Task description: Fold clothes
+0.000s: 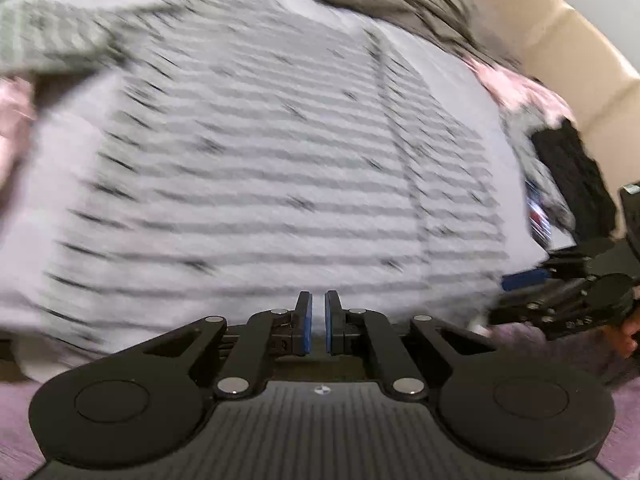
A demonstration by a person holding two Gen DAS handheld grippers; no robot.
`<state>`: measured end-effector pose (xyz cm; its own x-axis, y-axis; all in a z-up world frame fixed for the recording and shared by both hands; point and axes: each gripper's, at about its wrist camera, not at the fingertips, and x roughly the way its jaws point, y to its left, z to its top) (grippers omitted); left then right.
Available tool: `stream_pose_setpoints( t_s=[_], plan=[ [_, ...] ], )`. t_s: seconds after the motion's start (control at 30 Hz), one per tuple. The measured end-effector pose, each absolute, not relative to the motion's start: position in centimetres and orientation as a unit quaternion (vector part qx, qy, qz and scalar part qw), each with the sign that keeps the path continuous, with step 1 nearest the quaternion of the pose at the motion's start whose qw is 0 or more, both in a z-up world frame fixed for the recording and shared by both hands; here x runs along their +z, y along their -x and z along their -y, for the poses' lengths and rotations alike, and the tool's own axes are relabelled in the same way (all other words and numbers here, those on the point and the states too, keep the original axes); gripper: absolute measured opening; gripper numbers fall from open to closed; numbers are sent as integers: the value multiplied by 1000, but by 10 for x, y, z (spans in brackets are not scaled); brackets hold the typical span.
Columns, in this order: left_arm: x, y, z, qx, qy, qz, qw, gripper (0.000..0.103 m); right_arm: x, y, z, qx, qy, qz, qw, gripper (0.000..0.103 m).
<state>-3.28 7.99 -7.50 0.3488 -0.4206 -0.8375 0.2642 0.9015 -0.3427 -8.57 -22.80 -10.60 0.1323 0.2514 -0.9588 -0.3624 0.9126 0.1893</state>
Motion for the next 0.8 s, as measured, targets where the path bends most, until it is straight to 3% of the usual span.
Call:
stream_pose_setpoints(
  t_s=[0.37, 0.43, 0.5, 0.8],
  plan=[
    [-16, -46, -240, -48, 76, -466, 880, 4, -99, 17, 132, 271, 93, -615, 735, 66],
    [-9, -60, -268, -18, 78, -454, 888, 8, -103, 6, 115, 279, 93, -619, 728, 66],
    [-4, -72, -295, 7, 86, -442, 893, 20, -107, -5, 101, 285, 94, -622, 723, 66],
    [-18, -119, -408, 119, 139, -413, 892, 31, -116, -39, 48, 313, 80, -627, 709, 66]
  ],
)
